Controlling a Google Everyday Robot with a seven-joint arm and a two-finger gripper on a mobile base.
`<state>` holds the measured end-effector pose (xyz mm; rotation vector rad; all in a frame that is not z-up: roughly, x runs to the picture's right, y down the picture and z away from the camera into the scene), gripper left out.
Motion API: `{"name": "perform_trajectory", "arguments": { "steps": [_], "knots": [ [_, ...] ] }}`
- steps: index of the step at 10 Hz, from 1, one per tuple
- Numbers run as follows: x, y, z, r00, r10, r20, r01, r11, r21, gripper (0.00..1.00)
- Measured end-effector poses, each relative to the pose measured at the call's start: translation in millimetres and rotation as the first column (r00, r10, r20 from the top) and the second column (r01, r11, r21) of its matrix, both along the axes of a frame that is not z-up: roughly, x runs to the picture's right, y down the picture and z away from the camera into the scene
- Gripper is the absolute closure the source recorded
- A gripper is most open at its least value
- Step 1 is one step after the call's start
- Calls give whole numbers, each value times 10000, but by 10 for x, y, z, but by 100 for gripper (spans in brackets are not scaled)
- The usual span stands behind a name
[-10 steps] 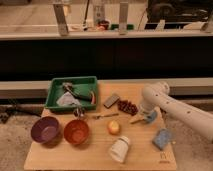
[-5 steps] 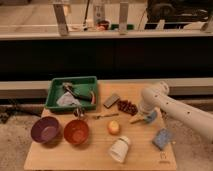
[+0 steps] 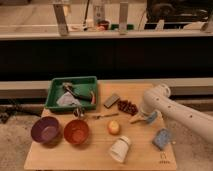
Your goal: Place banana in red bowl
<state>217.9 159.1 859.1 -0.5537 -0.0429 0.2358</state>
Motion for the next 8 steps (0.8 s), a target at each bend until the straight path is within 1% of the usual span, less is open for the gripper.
{"name": "perform_trajectory", "arguments": {
  "steps": [1, 4, 8],
  "knots": [
    [1, 8, 2, 10000, -43, 58, 43, 10000, -38, 20],
    [-7, 3, 0, 9996, -167, 213, 169, 9998, -79, 20],
    [-4, 22, -7, 9992, -314, 255, 320, 9992, -233, 20]
  ]
}}
